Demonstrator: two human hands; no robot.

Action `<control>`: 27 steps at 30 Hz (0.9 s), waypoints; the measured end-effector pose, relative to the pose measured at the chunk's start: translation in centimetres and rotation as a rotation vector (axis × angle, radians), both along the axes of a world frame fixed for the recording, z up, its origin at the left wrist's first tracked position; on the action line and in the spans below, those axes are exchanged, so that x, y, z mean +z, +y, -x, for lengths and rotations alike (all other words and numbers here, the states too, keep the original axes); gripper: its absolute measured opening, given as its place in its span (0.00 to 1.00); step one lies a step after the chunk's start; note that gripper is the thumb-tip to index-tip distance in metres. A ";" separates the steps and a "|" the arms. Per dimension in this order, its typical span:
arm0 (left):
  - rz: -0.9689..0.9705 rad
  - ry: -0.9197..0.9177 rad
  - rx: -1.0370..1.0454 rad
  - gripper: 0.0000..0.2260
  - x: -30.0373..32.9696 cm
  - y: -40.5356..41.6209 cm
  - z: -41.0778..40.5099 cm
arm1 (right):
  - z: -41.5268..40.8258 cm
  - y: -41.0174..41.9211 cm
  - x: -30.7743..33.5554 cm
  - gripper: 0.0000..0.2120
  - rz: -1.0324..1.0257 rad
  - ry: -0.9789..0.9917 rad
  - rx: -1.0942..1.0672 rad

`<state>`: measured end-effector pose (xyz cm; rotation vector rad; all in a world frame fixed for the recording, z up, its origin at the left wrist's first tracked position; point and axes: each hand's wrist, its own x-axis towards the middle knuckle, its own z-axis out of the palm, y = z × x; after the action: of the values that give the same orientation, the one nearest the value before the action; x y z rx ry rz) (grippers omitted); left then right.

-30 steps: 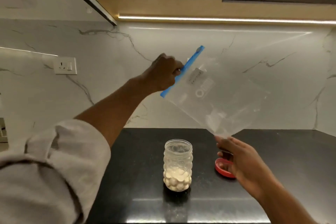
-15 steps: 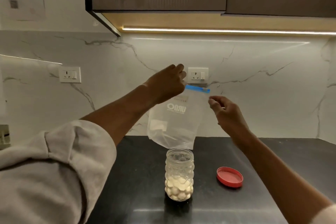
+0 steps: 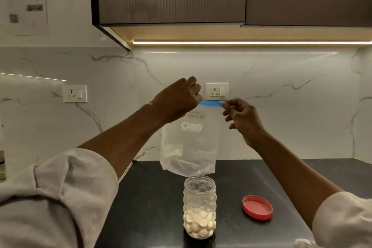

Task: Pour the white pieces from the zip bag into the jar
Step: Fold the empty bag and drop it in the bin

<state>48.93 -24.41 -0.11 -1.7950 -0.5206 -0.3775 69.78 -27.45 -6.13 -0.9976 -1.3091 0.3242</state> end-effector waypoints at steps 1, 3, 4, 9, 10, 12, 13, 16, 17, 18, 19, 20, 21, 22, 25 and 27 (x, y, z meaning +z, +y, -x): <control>0.008 -0.013 -0.008 0.13 -0.2 0.4 0.0 | -0.1 0.1 -0.1 0.03 -0.010 0.019 0.021; 0.053 -0.085 -0.053 0.14 -0.5 1.1 0.0 | -0.2 0.2 -0.2 0.04 -0.034 0.038 0.035; 0.104 -0.153 -0.095 0.14 -0.5 1.3 -0.1 | -0.1 0.3 -0.3 0.04 -0.045 0.040 0.028; 0.614 -0.611 -0.334 0.14 -0.7 1.5 -2.4 | 1.0 0.6 -0.2 0.02 -0.098 -0.014 0.015; 0.678 -0.653 -0.366 0.12 -0.8 1.4 -2.9 | 1.4 0.6 -0.2 0.02 -0.107 -0.047 0.018; 0.796 -0.714 -0.432 0.08 -1.0 1.3 -3.3 | 2.0 0.7 -0.3 0.04 -0.120 -0.112 0.022; 0.853 -0.729 -0.462 0.07 -1.0 1.2 -3.3 | 2.2 0.8 -0.5 0.05 -0.122 -0.129 0.021; 0.947 -0.711 -0.473 0.07 -1.3 1.0 -3.1 | 2.3 1.0 -0.8 0.07 -0.109 -0.126 0.014; 0.950 -0.692 -0.452 0.07 -1.4 0.9 -3.1 | 2.3 1.0 -0.9 0.06 -0.101 -0.119 0.016; 0.955 -0.673 -0.434 0.07 -1.4 0.9 -3.0 | 2.3 1.1 -0.9 0.06 -0.095 -0.111 0.021; 0.965 -0.658 -0.422 0.07 -1.5 0.8 -2.9 | 2.2 1.1 -1.0 0.05 -0.089 -0.100 0.030; 0.977 -0.648 -0.417 0.06 -1.5 0.9 -2.7 | 2.2 1.1 -1.0 0.05 -0.085 -0.089 0.042; 0.986 -0.640 -0.415 0.05 -1.6 0.9 -2.6 | 2.2 1.1 -1.2 0.04 -0.082 -0.081 0.054; 0.988 -0.631 -0.412 0.05 -1.8 1.0 -2.5 | 2.2 1.2 -1.3 0.04 -0.077 -0.081 0.062; 0.978 -0.617 -0.390 0.04 -2.2 1.1 -2.3 | 2.2 1.2 -1.7 0.04 -0.057 -0.099 0.064; 0.963 -0.611 -0.380 0.05 -2.3 1.0 -2.3 | 2.2 1.4 -1.8 0.04 -0.048 -0.103 0.054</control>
<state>51.27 -23.37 -2.42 -2.7281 -0.8777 -1.0948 67.62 -26.09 -7.89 -0.9502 -1.4329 0.2839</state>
